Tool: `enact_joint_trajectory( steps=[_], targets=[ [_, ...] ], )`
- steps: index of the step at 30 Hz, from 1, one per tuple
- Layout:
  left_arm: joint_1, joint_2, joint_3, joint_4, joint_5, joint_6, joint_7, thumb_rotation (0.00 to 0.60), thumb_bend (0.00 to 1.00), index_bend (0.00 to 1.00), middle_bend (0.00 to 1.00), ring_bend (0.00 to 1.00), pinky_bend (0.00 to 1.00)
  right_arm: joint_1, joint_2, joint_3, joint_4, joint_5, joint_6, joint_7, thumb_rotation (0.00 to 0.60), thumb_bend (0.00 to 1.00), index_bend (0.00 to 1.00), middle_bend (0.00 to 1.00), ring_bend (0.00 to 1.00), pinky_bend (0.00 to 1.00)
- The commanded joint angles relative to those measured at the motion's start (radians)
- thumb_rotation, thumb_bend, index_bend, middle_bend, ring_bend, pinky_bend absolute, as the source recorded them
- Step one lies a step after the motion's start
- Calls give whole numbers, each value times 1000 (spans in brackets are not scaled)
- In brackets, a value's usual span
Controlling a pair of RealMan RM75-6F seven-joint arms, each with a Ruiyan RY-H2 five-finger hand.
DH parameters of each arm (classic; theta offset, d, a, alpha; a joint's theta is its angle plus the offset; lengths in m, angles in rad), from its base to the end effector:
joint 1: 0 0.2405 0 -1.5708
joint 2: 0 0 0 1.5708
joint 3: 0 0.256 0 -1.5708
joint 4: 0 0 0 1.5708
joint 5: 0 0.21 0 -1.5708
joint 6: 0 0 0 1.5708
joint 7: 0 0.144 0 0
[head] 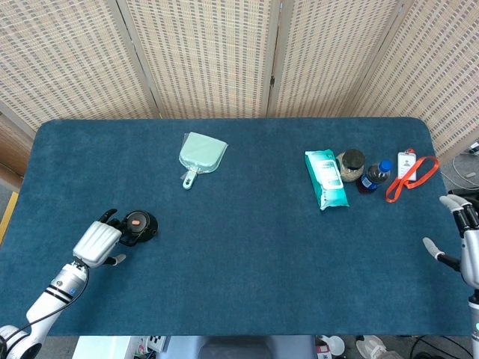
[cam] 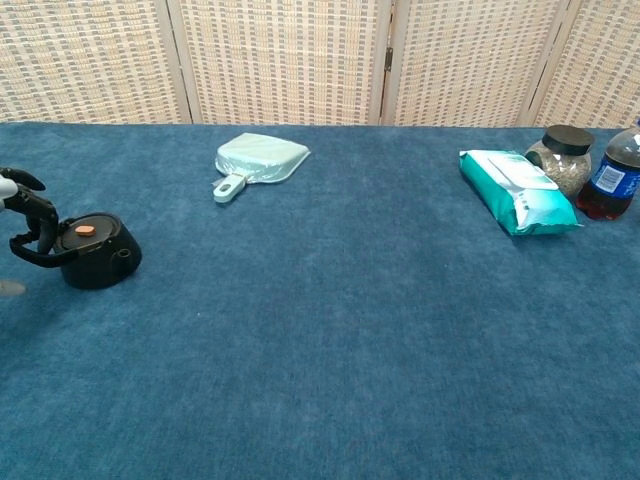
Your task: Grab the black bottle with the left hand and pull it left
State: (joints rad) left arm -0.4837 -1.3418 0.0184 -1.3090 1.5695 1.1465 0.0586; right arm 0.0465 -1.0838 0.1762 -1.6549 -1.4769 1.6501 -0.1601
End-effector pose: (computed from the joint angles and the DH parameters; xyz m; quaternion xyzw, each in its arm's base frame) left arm -0.2749 0.2872 0.0589 -0.7784 -0.2889 -0.3250 0.4528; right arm -0.2948 -0.1895 0.2078 0.5420 -0.2739 0.4094 0.6808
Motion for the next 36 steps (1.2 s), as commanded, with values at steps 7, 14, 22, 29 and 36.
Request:
enact_joint_trajectory(
  steps=[7, 14, 22, 29, 36],
  targets=[
    [-2, -18, -1, 28, -9, -10, 0, 600, 152, 520, 440, 361, 89, -2, 0, -1, -1, 2, 1, -3, 600, 153, 250, 260, 200, 157],
    [3, -29, 2, 41, -11, -6, 5, 600, 151, 526, 477, 396, 89, -2, -3, -1, 2, 5, 0, -4, 600, 153, 250, 260, 200, 157],
    [4, -36, 7, 38, -16, -17, 2, 600, 151, 528, 499, 424, 88, 0, -4, 0, 2, 7, -3, -7, 600, 153, 250, 260, 200, 157],
    [5, -39, 13, 34, -10, -17, -4, 600, 151, 528, 503, 428, 86, 2, -9, -1, 6, 11, -9, -7, 600, 152, 250, 260, 200, 157],
    [2, -44, 15, 37, -13, -28, -10, 600, 151, 546, 528, 445, 86, 4, -9, 0, 7, 12, -11, -6, 600, 153, 250, 260, 200, 151]
  ],
)
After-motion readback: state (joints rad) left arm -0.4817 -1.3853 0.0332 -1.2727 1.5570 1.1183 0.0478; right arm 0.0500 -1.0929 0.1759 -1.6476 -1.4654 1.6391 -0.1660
